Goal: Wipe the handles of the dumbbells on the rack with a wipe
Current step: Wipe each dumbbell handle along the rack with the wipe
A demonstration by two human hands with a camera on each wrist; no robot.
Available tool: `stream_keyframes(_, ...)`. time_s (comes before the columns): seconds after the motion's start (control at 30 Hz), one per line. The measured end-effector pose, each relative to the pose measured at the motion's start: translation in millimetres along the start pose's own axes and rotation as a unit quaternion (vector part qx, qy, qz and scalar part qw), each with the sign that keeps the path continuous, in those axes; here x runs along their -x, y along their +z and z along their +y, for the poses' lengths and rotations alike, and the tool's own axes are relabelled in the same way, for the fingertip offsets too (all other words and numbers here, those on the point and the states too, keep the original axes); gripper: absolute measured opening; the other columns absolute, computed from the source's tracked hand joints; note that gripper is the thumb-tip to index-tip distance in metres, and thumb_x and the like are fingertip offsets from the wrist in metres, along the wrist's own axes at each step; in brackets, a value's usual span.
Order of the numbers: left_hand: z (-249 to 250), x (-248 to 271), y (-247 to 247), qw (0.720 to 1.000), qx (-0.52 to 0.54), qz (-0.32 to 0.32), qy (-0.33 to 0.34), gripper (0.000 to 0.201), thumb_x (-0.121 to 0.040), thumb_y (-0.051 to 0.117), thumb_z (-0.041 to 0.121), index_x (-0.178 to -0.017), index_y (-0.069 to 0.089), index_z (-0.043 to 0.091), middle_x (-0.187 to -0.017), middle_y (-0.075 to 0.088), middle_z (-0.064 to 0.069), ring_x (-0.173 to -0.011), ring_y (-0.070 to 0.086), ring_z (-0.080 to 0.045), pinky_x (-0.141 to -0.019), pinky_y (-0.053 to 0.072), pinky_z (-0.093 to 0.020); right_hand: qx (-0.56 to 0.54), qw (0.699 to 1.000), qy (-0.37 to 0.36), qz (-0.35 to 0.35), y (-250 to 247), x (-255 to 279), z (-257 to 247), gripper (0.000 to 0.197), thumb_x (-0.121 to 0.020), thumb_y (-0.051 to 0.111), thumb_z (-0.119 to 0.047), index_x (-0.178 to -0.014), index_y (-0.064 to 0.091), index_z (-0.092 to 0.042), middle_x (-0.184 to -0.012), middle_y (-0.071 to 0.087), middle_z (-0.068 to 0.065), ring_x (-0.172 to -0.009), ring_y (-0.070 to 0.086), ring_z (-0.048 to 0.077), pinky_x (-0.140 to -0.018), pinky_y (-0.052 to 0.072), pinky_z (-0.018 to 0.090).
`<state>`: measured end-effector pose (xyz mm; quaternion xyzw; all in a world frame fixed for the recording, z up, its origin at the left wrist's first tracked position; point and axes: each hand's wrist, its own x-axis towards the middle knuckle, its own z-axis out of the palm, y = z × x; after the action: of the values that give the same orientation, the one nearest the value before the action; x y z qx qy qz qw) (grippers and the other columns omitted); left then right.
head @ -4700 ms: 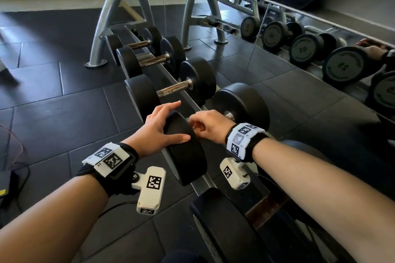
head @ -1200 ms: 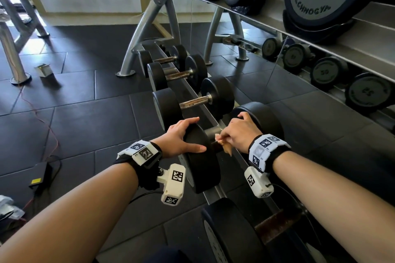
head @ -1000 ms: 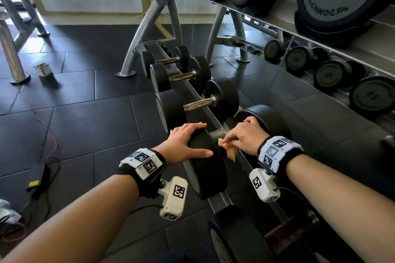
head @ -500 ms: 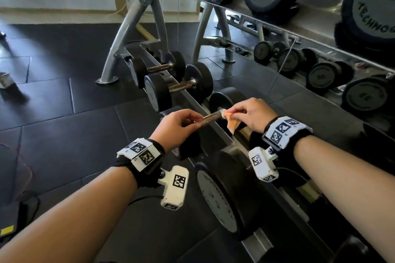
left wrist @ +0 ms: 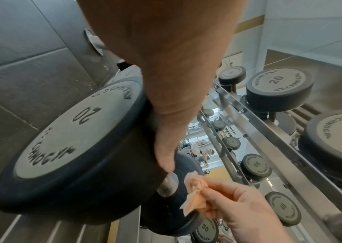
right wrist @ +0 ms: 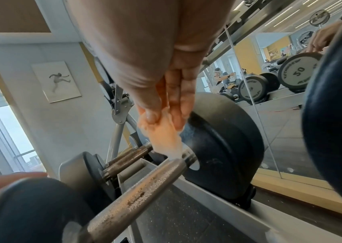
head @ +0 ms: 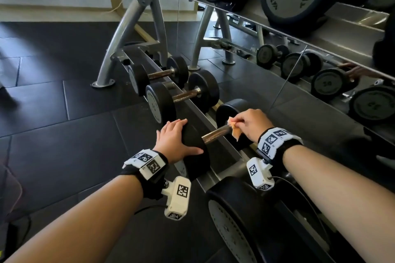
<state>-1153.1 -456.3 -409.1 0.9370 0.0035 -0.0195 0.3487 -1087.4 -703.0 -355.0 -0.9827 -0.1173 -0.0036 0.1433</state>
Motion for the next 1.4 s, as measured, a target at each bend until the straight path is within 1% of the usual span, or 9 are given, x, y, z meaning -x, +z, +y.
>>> stream_keyframes(0.2, -14, -5, 13, 0.995, 0.096, -0.008, 0.007, 0.105, -0.066, 0.084, 0.05, -0.151, 0.024, 0.038, -0.154, 0.02, 0.01, -0.145, 0.001, -0.019, -0.12, 0.011, -0.046, -0.019, 0.999, -0.03, -0.031, 26, -28, -15, 0.033, -0.099, 0.054, -0.025, -0.076, 0.077, -0.02, -0.064, 0.071, -0.006, -0.07, 0.068, 0.005, -0.082, 0.055, 0.026)
stream_keyframes(0.37, -13, -4, 10, 0.995, 0.1, -0.015, 0.012, 0.101, -0.068, 0.084, 0.048, -0.15, 0.025, 0.041, -0.153, 0.019, 0.011, -0.144, 0.002, -0.017, -0.119, 0.012, -0.044, 0.034, 0.992, -0.074, -0.091, 38, -40, -21, 0.019, -0.097, 0.06, -0.026, -0.098, 0.078, -0.021, -0.085, 0.071, -0.003, -0.082, 0.066, 0.013, -0.076, 0.048, 0.023)
stream_keyframes(0.47, -12, -3, 9, 0.995, 0.098, -0.02, 0.013, 0.101, -0.068, 0.084, 0.048, -0.15, 0.025, 0.042, -0.153, 0.018, 0.01, -0.144, 0.002, -0.017, -0.118, 0.013, -0.044, 0.11, 0.979, -0.112, -0.129, 39, -45, -17, 0.011, -0.093, 0.065, -0.026, -0.092, 0.073, -0.018, -0.092, 0.063, -0.004, -0.092, 0.062, 0.017, -0.077, 0.042, 0.026)
stream_keyframes(0.57, -12, -3, 8, 0.995, 0.097, -0.02, 0.01, 0.101, -0.068, 0.084, 0.049, -0.149, 0.025, 0.043, -0.153, 0.018, 0.01, -0.144, 0.002, -0.017, -0.119, 0.013, -0.045, 0.203, 0.959, -0.177, -0.088, 39, -47, -12, 0.008, -0.09, 0.068, -0.025, -0.094, 0.072, -0.019, -0.1, 0.054, -0.004, -0.091, 0.054, 0.016, -0.074, 0.04, 0.028)
stream_keyframes(0.73, -14, -5, 8, 0.995, 0.096, -0.027, 0.009, 0.1, -0.067, 0.084, 0.05, -0.148, 0.025, 0.045, -0.152, 0.018, 0.013, -0.143, 0.003, -0.016, -0.119, 0.014, -0.049, 0.325, 0.924, -0.194, -0.051, 38, -50, -10, 0.009, -0.089, 0.06, -0.026, -0.084, 0.068, -0.025, -0.081, 0.06, -0.004, -0.085, 0.054, 0.019, -0.074, 0.042, 0.03)
stream_keyframes(0.83, -15, -5, 8, 0.995, 0.097, -0.026, 0.011, 0.1, -0.067, 0.083, 0.051, -0.148, 0.025, 0.046, -0.152, 0.018, 0.013, -0.143, 0.003, -0.016, -0.118, 0.014, -0.049, 0.381, 0.903, -0.196, -0.034, 36, -52, -12, 0.013, -0.086, 0.06, -0.031, -0.077, 0.066, -0.025, -0.066, 0.053, -0.007, -0.075, 0.043, 0.017, -0.075, 0.028, 0.028)
stream_keyframes(1.1, -14, -3, 8, 0.994, 0.104, -0.02, 0.015, 0.097, -0.069, 0.083, 0.049, -0.148, 0.027, 0.046, -0.151, 0.018, 0.012, -0.142, 0.003, -0.016, -0.118, 0.015, -0.047, 0.224, 0.939, -0.245, -0.089, 51, -52, -29, 0.009, -0.087, 0.069, -0.042, -0.085, 0.066, -0.034, -0.081, 0.051, -0.011, -0.088, 0.049, 0.018, -0.088, 0.039, 0.035)
stream_keyframes(1.27, -13, -3, 9, 0.994, 0.106, -0.019, 0.013, 0.097, -0.069, 0.084, 0.048, -0.148, 0.027, 0.045, -0.151, 0.019, 0.011, -0.143, 0.003, -0.016, -0.118, 0.015, -0.047, 0.263, 0.938, -0.212, -0.085, 38, -62, -11, 0.016, -0.087, 0.066, -0.035, -0.075, 0.058, -0.028, -0.072, 0.048, -0.013, -0.093, 0.053, 0.021, -0.085, 0.036, 0.032)
stream_keyframes(1.4, -13, -3, 9, 0.994, 0.108, -0.02, 0.012, 0.097, -0.068, 0.083, 0.049, -0.147, 0.026, 0.047, -0.151, 0.018, 0.013, -0.143, 0.002, -0.016, -0.118, 0.014, -0.048, 0.316, 0.93, -0.18, -0.052, 40, -59, -5, 0.009, -0.085, 0.066, -0.038, -0.082, 0.063, -0.03, -0.09, 0.053, -0.006, -0.094, 0.036, 0.02, -0.084, 0.033, 0.033)
